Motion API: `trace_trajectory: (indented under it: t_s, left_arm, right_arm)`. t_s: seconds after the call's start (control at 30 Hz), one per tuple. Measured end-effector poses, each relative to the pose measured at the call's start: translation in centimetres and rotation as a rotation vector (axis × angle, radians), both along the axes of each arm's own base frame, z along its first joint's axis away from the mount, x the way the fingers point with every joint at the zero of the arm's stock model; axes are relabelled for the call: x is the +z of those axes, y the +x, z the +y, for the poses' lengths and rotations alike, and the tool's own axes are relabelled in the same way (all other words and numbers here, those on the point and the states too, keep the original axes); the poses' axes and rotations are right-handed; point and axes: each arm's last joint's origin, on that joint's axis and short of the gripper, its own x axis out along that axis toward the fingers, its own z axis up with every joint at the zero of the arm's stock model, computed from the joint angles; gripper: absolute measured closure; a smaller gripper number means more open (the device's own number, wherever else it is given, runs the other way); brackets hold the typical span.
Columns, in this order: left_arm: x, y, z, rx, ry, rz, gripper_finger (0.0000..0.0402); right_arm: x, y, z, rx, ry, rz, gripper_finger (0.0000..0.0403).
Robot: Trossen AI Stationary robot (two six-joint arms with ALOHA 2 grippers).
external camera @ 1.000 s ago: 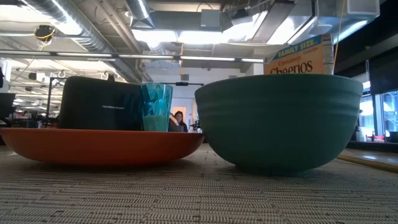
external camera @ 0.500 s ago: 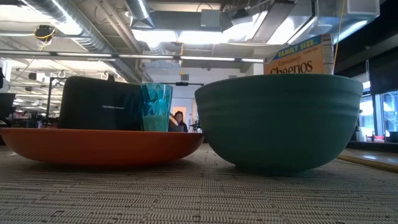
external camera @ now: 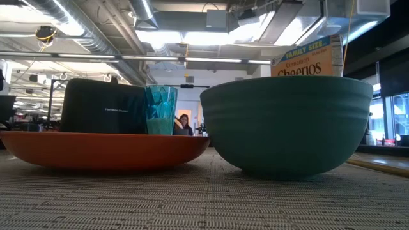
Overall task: Arrange a breakfast setting
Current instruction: Put the apple on the orange plate
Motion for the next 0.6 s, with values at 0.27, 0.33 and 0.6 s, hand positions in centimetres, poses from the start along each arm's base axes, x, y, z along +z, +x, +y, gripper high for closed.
trace_trajectory:
  t_s: [0.27,0.33,0.6]
  left_arm:
    - [-0.01,0.0,0.29,-0.004,0.004,0.002,0.0382]
    - [-0.02,0.0,0.3,-0.003,0.003,0.002,0.0387]
    - [-0.23,0.02,0.3,0.006,-0.037,0.023,0.0392]
  right_arm:
    - [-0.35,0.41,0.05,0.0,0.0,0.012,0.015]
    - [-0.51,0.59,0.07,0.001,0.007,0.012,0.015]
    - [-0.73,0.83,0.03,-0.029,-0.006,0.028,0.015]
